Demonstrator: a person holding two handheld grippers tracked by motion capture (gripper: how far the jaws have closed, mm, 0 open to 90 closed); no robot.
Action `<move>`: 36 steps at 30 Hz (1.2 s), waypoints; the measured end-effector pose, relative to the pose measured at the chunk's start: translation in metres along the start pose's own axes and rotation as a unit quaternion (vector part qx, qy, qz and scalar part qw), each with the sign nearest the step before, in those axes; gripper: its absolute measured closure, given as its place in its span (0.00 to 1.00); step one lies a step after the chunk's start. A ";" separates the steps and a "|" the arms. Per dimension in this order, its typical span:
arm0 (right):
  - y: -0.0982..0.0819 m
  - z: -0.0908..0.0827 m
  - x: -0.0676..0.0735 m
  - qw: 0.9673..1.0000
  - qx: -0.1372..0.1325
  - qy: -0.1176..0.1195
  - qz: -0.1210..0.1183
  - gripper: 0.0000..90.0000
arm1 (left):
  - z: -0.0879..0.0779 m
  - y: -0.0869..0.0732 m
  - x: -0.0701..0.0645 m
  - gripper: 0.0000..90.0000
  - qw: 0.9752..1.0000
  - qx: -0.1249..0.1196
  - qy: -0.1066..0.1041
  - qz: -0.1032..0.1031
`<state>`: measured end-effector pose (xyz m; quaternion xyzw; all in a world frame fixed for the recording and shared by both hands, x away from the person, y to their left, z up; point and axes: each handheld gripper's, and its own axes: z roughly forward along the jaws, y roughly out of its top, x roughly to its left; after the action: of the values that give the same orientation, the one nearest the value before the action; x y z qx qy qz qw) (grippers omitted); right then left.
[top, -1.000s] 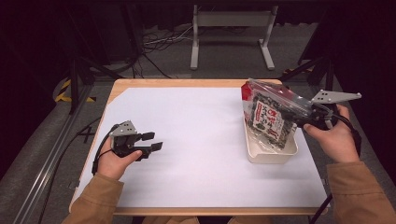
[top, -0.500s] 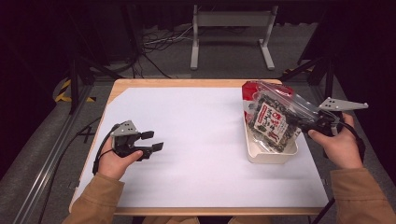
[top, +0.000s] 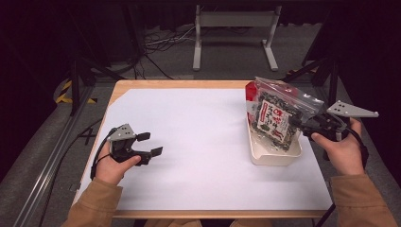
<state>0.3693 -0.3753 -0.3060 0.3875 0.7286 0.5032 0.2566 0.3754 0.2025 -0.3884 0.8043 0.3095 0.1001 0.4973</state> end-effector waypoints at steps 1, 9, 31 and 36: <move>0.000 -0.002 0.001 1.000 -0.005 -0.002 -0.001 0.48 | -0.001 0.000 0.000 0.24 1.000 -0.002 0.001 0.002; -0.008 -0.028 0.013 0.999 -0.029 -0.027 -0.006 0.38 | -0.015 -0.004 -0.007 0.22 1.000 -0.018 -0.002 0.010; -0.030 -0.025 0.084 0.995 -0.059 0.064 -0.057 0.35 | -0.043 -0.027 -0.023 0.19 0.998 -0.046 -0.018 0.045; -0.040 -0.002 0.094 0.994 -0.045 0.087 -0.056 0.34 | -0.044 -0.030 -0.025 0.19 0.997 -0.049 -0.028 0.053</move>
<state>0.3020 -0.3065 -0.3410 0.2889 0.7453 0.5524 0.2367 0.3230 0.2292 -0.3888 0.7968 0.2473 0.1187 0.5383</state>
